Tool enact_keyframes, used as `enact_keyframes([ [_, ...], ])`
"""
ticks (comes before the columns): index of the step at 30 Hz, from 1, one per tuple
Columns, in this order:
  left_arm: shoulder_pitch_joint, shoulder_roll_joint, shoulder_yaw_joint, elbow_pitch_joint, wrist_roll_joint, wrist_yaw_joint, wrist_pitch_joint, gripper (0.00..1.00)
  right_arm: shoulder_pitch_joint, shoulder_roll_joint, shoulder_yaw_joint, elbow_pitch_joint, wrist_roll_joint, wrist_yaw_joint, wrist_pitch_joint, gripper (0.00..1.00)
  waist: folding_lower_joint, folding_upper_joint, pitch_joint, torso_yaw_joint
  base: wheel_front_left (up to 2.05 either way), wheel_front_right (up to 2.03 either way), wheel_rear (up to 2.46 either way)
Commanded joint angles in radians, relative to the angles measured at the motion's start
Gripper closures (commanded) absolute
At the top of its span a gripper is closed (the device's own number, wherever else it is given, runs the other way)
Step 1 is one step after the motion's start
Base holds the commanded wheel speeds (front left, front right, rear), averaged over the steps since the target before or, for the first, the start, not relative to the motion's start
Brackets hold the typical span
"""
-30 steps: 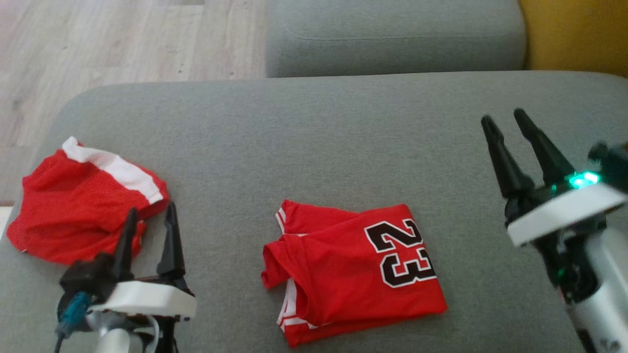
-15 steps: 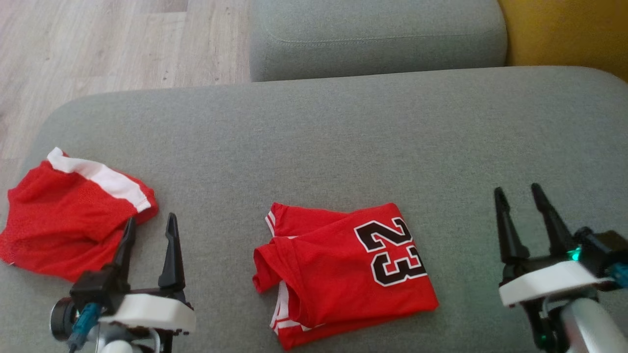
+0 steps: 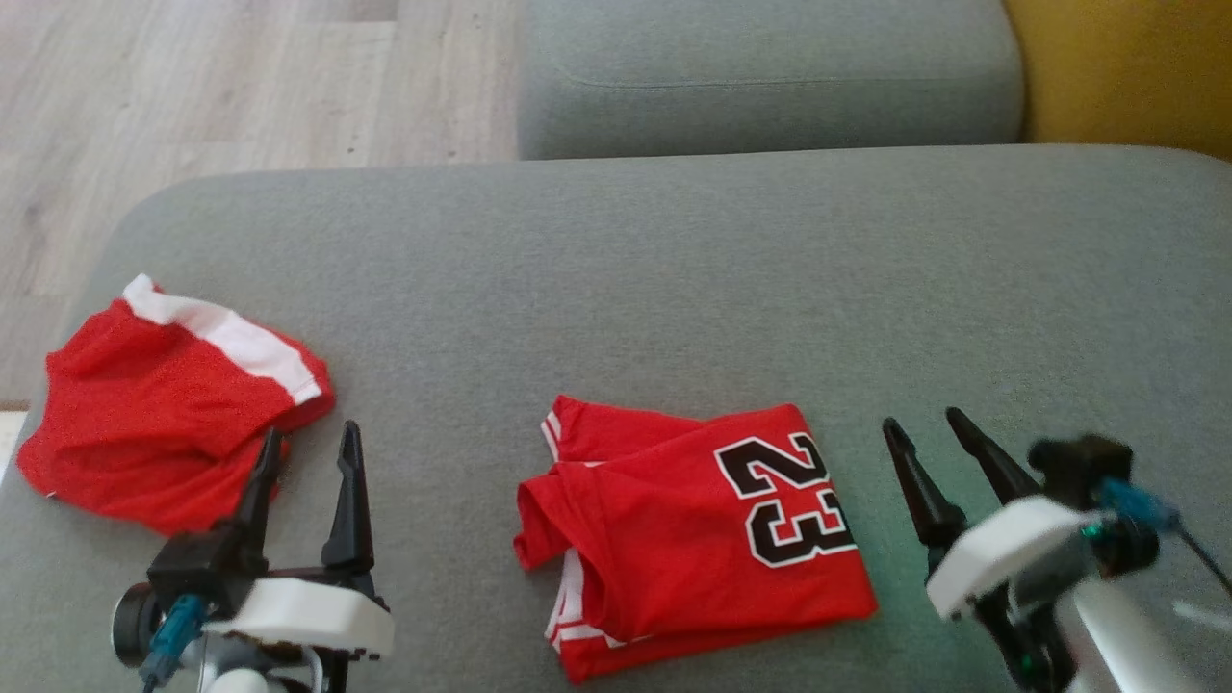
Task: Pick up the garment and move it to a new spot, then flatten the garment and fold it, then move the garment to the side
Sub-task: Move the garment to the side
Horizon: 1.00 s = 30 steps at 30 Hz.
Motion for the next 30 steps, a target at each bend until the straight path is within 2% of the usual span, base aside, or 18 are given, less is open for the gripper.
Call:
enact_keyframes([
  [1, -0.043, 0.000, 0.035, -0.029, 0.001, -0.003, -0.012, 0.00, -0.080, -0.026, 0.019, -0.032, 0.004, -0.001, 0.004, 0.00, 0.0000, 0.0000, 0.001, 0.010, 0.00, 0.00, 0.00],
  [4, -0.049, -0.002, 0.033, -0.026, -0.002, -0.008, -0.012, 0.00, -0.147, -0.029, 0.068, 0.027, 0.045, -0.001, 0.130, 0.00, 0.0000, 0.0000, 0.004, 0.036, 0.00, 0.00, 0.00],
  [6, -0.053, -0.003, 0.028, -0.024, -0.001, -0.011, -0.012, 0.00, -0.183, -0.009, 0.062, 0.074, 0.107, -0.001, 0.191, 0.00, 0.0000, 0.0000, 0.005, 0.055, 0.00, 0.00, 0.00],
  [8, -0.056, -0.003, 0.024, -0.020, -0.001, -0.013, -0.012, 0.00, -0.210, -0.017, 0.080, 0.147, 0.110, -0.001, 0.304, 0.00, 0.0000, 0.0000, 0.006, 0.075, 0.00, 0.00, 0.00],
  [11, -0.061, -0.005, 0.016, -0.016, -0.003, -0.015, -0.012, 0.00, -0.241, -0.011, 0.088, 0.214, 0.126, -0.001, 0.416, 0.00, 0.0000, 0.0000, 0.011, 0.106, 0.00, 0.00, 0.00],
  [16, -0.064, -0.006, 0.012, -0.008, -0.007, -0.015, -0.012, 0.00, -0.246, -0.008, 0.086, 0.292, 0.147, -0.001, 0.574, 0.00, 0.0000, 0.0000, 0.018, 0.141, 0.00, 0.00, 0.00],
  [19, -0.067, -0.006, 0.008, -0.004, -0.010, -0.016, -0.012, 0.00, -0.236, 0.002, 0.091, 0.291, 0.174, -0.001, 0.629, 0.00, 0.0000, 0.0000, 0.025, 0.154, 0.00, 0.00, 0.00],
  [20, -0.068, -0.006, 0.007, -0.003, -0.011, -0.016, -0.012, 0.00, -0.234, 0.001, 0.094, 0.286, 0.178, -0.001, 0.631, 0.03, 0.0000, 0.0000, 0.026, 0.156, 0.00, 0.00, 0.00],
  [22, -0.069, -0.007, 0.006, 0.000, -0.013, -0.016, -0.012, 0.00, -0.232, -0.001, 0.097, 0.278, 0.185, -0.001, 0.622, 0.92, 0.0000, 0.0000, 0.027, 0.156, 0.00, 0.00, 0.00],
  [23, -0.069, -0.007, 0.006, 0.003, -0.015, -0.016, -0.012, 0.00, -0.232, -0.003, 0.099, 0.273, 0.187, -0.001, 0.615, 1.00, 0.0000, 0.0000, 0.027, 0.155, 0.00, 0.00, 0.00],
  [26, -0.070, -0.007, 0.005, 0.004, -0.016, -0.018, -0.012, 0.00, -0.248, -0.007, 0.100, 0.254, 0.187, -0.001, 0.576, 1.00, 0.0000, 0.0000, 0.025, 0.136, 0.00, 0.00, 0.00],
  [30, -0.084, -0.007, -0.002, -0.001, -0.023, -0.033, -0.012, 0.00, -0.305, -0.022, 0.110, 0.220, 0.170, -0.001, 0.516, 1.00, 0.0000, 0.0000, 0.030, 0.077, 0.00, 0.00, 0.00],
])
